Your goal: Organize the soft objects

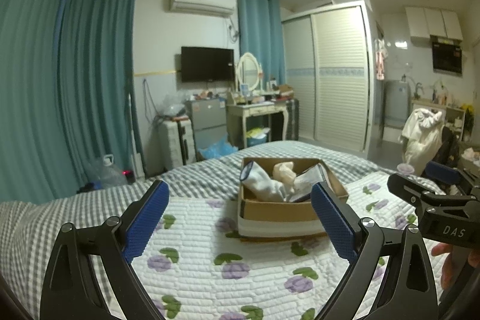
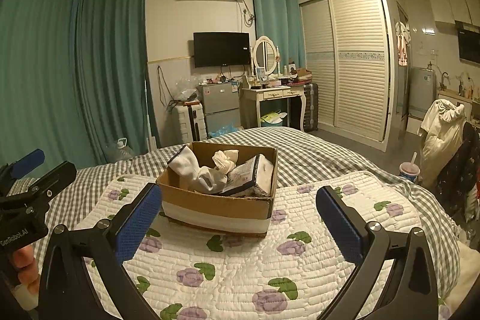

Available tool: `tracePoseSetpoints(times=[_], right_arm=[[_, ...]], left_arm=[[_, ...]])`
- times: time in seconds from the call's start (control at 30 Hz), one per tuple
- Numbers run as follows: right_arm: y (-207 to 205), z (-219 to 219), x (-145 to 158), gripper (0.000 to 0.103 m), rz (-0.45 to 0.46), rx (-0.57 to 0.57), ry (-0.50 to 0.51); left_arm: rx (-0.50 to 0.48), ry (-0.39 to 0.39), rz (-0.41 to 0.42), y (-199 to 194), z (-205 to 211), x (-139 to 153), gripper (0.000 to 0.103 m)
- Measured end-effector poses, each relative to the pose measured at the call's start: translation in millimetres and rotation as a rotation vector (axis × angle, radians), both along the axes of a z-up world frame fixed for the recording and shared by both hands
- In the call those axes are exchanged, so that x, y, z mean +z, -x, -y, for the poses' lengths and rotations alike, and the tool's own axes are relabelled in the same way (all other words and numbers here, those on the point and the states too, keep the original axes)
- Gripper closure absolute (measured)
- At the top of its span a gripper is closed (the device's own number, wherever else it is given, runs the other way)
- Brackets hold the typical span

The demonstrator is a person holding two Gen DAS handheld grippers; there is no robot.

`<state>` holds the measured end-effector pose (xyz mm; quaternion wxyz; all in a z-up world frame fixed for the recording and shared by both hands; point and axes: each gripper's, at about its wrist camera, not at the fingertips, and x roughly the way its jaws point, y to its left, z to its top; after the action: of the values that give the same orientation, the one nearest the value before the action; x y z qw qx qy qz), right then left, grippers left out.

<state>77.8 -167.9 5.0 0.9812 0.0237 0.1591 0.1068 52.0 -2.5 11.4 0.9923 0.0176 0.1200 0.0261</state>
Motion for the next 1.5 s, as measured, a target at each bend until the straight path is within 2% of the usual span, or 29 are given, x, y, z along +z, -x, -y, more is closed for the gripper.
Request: tracePoseSetpoints(times=[1.5], right_arm=[[0.1,-5.0,-3.5,0.0,-0.005,-0.005,-0.002]], left_arm=[[-0.006,0.01,-0.012,-0.9,-6.0,-5.9,0.006]])
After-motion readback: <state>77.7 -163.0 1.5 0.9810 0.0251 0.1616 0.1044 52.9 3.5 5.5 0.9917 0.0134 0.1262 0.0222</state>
